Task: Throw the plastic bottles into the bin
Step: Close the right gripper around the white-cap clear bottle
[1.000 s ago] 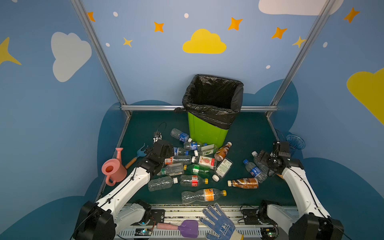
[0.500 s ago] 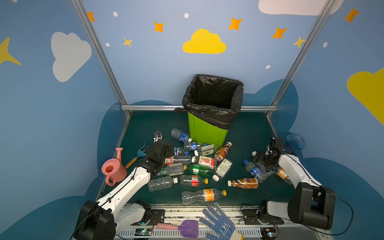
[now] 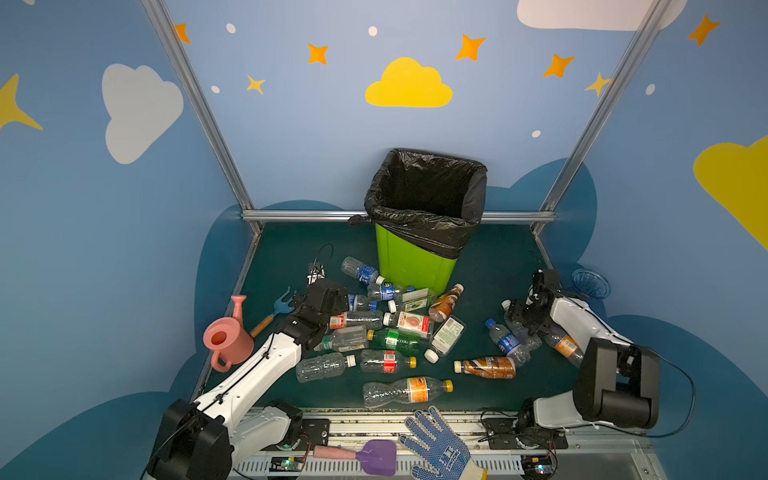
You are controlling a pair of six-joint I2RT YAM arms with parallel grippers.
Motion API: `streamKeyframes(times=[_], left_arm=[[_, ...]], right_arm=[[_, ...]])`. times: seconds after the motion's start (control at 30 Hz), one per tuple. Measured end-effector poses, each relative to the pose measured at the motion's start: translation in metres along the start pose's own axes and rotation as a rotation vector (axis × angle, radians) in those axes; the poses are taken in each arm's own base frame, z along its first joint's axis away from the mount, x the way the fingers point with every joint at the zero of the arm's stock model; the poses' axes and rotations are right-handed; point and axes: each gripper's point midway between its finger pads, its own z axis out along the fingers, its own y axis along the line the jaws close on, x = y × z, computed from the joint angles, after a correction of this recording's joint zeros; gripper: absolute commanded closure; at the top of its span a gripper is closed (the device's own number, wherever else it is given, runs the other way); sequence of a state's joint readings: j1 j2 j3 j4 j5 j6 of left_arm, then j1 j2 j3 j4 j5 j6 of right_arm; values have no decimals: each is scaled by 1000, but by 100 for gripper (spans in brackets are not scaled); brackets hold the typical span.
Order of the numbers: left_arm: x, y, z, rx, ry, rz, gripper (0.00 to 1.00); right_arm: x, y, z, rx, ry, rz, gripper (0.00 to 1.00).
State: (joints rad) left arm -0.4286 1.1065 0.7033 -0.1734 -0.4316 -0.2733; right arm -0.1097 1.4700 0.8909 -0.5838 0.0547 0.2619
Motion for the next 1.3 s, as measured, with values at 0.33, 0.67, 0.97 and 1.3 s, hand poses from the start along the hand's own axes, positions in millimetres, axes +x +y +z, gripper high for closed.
streamKeyframes(times=[0.33, 0.67, 0.97, 1.3], left_arm=[[1, 0, 1, -3, 4, 0, 0], [0, 2, 0, -12, -2, -8, 0], [-2, 5, -1, -26, -10, -12, 0], [-2, 8, -1, -42, -12, -21, 0]], right_arm=[[-7, 16, 5, 2, 11, -50, 26], [-16, 24, 16, 5, 29, -87, 25], [-23, 30, 15, -8, 18, -110, 49], [-52, 48, -15, -79, -55, -127, 53]])
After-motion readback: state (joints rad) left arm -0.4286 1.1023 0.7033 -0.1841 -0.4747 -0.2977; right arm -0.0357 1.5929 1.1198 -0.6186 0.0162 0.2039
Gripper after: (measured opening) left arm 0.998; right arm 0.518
